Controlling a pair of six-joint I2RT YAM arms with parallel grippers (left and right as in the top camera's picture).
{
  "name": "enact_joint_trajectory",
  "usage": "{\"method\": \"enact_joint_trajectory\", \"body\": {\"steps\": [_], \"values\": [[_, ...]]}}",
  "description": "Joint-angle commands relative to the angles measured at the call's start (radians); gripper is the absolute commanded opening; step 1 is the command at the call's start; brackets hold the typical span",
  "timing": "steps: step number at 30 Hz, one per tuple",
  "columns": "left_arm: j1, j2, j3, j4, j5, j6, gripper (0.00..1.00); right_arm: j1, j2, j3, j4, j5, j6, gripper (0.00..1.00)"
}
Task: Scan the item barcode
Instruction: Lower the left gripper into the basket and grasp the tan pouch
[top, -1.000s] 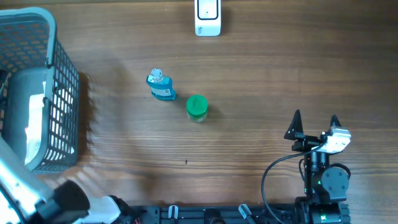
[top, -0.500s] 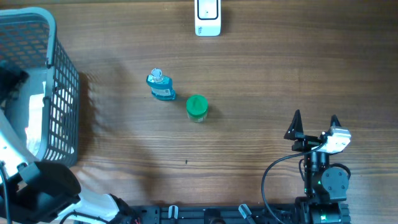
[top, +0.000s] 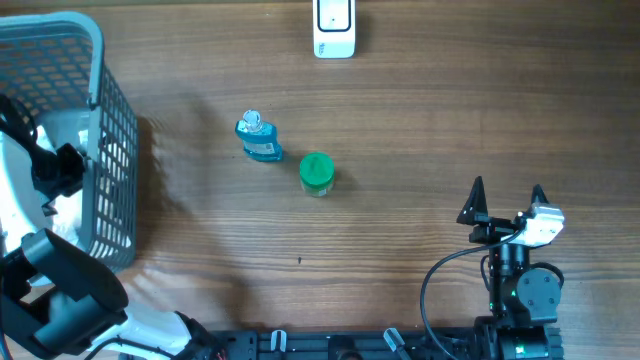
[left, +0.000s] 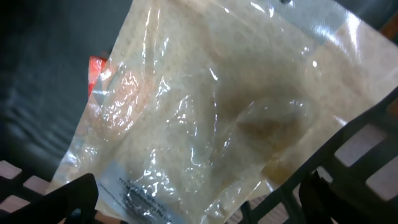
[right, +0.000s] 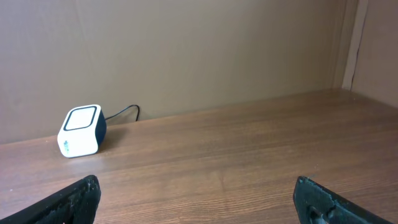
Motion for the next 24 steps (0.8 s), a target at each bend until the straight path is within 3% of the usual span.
{"method": "enact_joint_trajectory", "body": {"steps": [1, 5, 9, 17, 24], "values": [[-0.004, 0.002, -0.008, -0.021, 0.029, 0.12, 1.0, -0.003, -0.004, -0.001, 0.005, -0.016, -0.018, 1.0], [-0.004, 0.002, -0.008, -0.002, -0.017, 0.131, 1.0, -0.003, -0.004, -0.001, 0.005, -0.016, -0.018, 1.0], [-0.004, 0.001, -0.008, -0.026, -0.027, 0.342, 1.0, -0.003, -0.004, -0.001, 0.005, -0.016, -0.018, 1.0], [-0.003, 0.002, -0.008, 0.001, 0.0, 0.556, 1.0, -0.003, -0.004, -0.001, 0.005, -0.016, -0.017, 1.0], [-0.003, 0.008, -0.008, 0.013, 0.053, 0.642, 1.0, -0.003, -0.004, -0.001, 0.005, -0.016, -0.018, 1.0]]}}
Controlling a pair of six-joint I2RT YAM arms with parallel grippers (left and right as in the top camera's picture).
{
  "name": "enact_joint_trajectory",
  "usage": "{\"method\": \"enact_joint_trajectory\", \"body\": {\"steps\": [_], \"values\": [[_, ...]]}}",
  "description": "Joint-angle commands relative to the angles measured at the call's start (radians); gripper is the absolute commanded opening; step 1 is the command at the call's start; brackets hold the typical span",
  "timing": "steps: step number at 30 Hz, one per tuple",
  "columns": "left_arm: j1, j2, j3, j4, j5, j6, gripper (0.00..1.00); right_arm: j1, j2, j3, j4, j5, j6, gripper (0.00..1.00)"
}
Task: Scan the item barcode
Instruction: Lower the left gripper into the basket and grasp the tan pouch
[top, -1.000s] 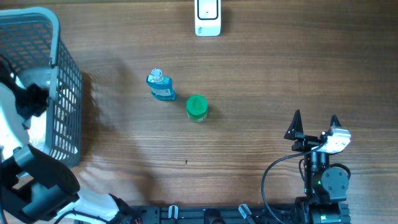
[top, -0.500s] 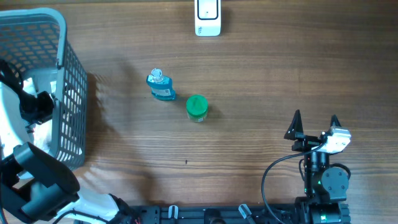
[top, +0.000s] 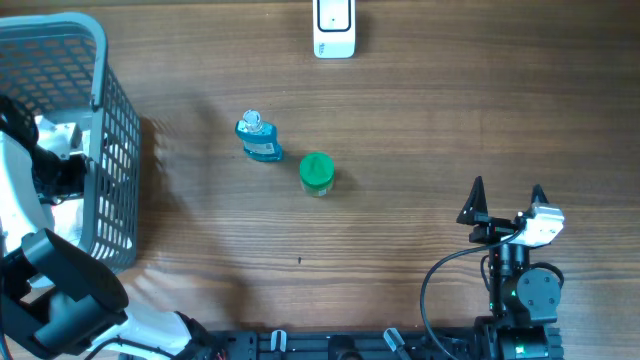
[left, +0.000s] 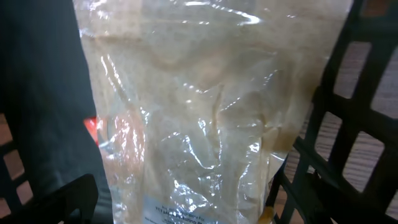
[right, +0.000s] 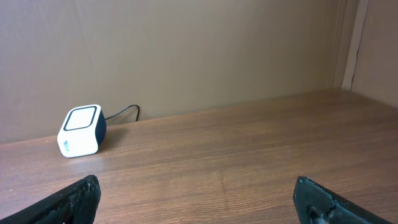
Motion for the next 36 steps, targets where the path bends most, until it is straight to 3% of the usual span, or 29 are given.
{"method": "enact_joint_trajectory", "body": {"steps": [1, 22, 36], "values": [[-0.003, 0.012, -0.006, 0.013, 0.042, 0.095, 1.0, -0.003, -0.004, -0.001, 0.005, -0.016, -0.018, 1.0], [-0.002, 0.09, -0.052, 0.115, 0.04, 0.086, 1.0, -0.003, -0.004, -0.001, 0.005, -0.016, -0.018, 1.0], [-0.002, 0.09, -0.158, 0.175, -0.055, 0.06, 1.0, -0.003, -0.004, -0.001, 0.005, -0.016, -0.018, 1.0]]}}
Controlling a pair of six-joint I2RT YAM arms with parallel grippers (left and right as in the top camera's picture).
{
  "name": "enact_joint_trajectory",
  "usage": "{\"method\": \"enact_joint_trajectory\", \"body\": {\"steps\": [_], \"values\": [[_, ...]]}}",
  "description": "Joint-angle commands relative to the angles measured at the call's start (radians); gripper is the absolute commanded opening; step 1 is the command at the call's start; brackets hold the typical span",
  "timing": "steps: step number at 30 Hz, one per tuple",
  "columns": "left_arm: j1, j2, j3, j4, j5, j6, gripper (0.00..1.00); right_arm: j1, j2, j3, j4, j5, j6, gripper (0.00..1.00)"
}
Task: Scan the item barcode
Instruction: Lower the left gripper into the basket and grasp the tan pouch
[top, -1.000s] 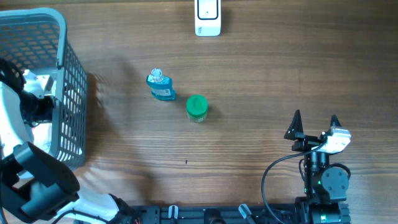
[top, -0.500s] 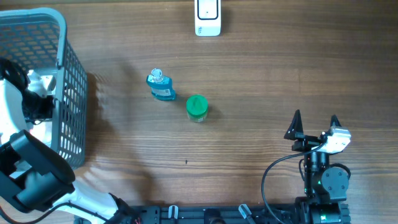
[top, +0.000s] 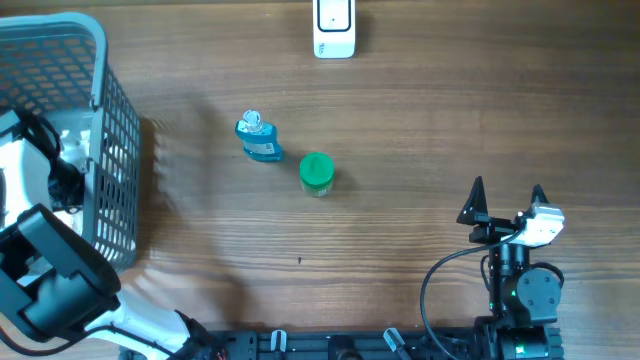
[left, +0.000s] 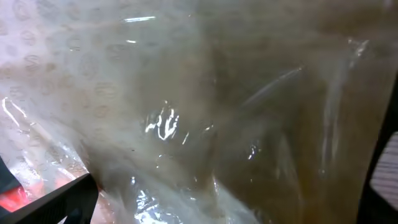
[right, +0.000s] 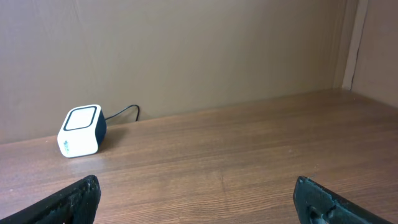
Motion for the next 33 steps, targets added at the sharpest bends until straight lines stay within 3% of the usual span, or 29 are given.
{"method": "enact_joint_trajectory", "body": {"steps": [1, 5, 10, 11, 13, 14, 17, 23, 33], "values": [[-0.003, 0.008, -0.01, 0.003, -0.024, -0.01, 1.0, -0.003, -0.004, -0.001, 0.005, -0.016, -0.017, 1.0], [-0.002, 0.007, -0.01, -0.001, -0.026, -0.033, 0.98, -0.003, -0.004, -0.001, 0.005, -0.016, -0.018, 1.0], [-0.003, 0.007, -0.01, 0.0, -0.026, -0.033, 0.83, -0.003, -0.004, -0.001, 0.005, -0.016, -0.018, 1.0], [-0.003, 0.007, -0.01, 0.0, -0.026, -0.033, 0.72, -0.003, -0.004, -0.001, 0.005, -0.016, -0.018, 1.0], [-0.003, 0.007, -0.01, 0.0, -0.026, -0.033, 0.35, -0.003, -0.004, -0.001, 0.005, -0.016, -0.017, 1.0], [-0.003, 0.007, -0.01, 0.0, -0.026, -0.033, 0.23, -0.003, -0.004, -0.001, 0.005, -0.016, -0.018, 1.0], [-0.003, 0.007, -0.009, 0.0, -0.026, -0.033, 0.04, -0.003, -0.004, -0.001, 0.005, -0.016, -0.018, 1.0], [-0.003, 0.007, -0.009, -0.001, -0.026, -0.065, 0.04, -0.003, -0.004, -0.001, 0.005, -0.016, -0.018, 1.0], [-0.003, -0.016, 0.039, -0.024, 0.029, -0.224, 0.04, -0.003, -0.004, -0.001, 0.005, -0.016, -0.018, 1.0]]}}
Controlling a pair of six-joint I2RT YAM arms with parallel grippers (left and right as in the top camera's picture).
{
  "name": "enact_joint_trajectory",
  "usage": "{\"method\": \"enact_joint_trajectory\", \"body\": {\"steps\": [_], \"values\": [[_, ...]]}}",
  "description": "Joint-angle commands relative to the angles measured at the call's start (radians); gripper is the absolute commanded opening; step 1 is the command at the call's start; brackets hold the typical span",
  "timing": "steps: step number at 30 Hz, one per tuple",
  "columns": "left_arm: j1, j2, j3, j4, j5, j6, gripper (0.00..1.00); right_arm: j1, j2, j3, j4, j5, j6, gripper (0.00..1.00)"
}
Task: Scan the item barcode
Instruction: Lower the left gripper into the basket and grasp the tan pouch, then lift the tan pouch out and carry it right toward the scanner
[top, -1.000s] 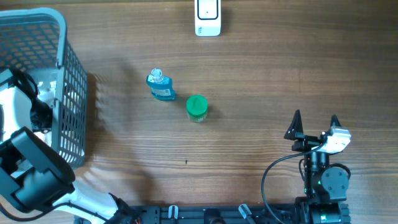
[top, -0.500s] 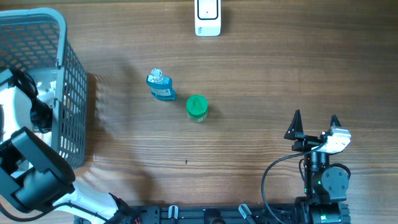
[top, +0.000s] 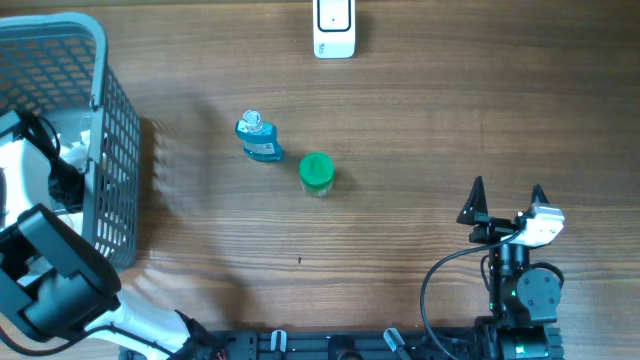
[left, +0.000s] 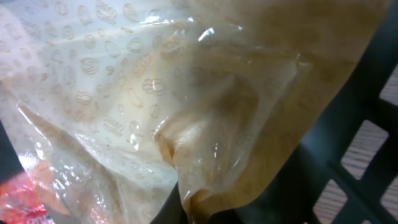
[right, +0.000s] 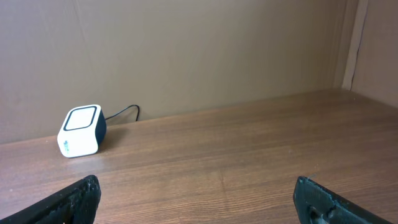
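Note:
A clear plastic bag of pale brown grain (left: 186, 112) lies inside the grey mesh basket (top: 110, 130) at the table's left edge. My left gripper (left: 191, 218) is down in the basket (top: 60, 185), shut on a bunched fold of the bag at the bottom of the left wrist view. The white barcode scanner (top: 334, 27) stands at the far middle of the table and shows in the right wrist view (right: 81, 132). My right gripper (top: 506, 205) rests near the front right, open and holding nothing (right: 196, 186).
A small blue bottle (top: 259, 138) and a green-lidded jar (top: 317, 172) stand on the wood table between basket and scanner. A red packet (left: 22, 202) lies beside the bag in the basket. The basket's dark mesh wall (left: 367, 149) is at the right of the bag.
My left gripper's fingers were spread apart against the bag; now they are shut on a fold of it. The arm has barely shifted in the basket. The right arm has not moved.
My left gripper hung open over the bag in the basket, with the bag's label end toward the camera. Then it was closer and turned along the bag. Then it pressed open onto the plastic, and now it pinches a fold. The right arm stayed still.

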Motion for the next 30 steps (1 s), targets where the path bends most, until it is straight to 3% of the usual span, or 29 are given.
{"method": "enact_joint_trajectory", "body": {"steps": [1, 9, 19, 30], "values": [[-0.002, -0.02, 0.056, -0.032, 0.089, -0.095, 0.04, -0.003, -0.004, -0.001, 0.005, -0.016, -0.018, 1.0], [-0.002, -0.027, 0.201, -0.126, 0.294, -0.167, 0.04, -0.003, -0.004, -0.001, 0.005, -0.016, -0.017, 1.0], [-0.001, -0.056, 0.329, -0.181, 0.357, -0.229, 0.04, -0.003, -0.004, -0.001, 0.005, -0.016, -0.018, 1.0], [0.013, -0.174, 0.47, -0.18, 0.644, -0.277, 0.04, -0.003, -0.004, -0.001, 0.005, -0.016, -0.018, 1.0]]}}
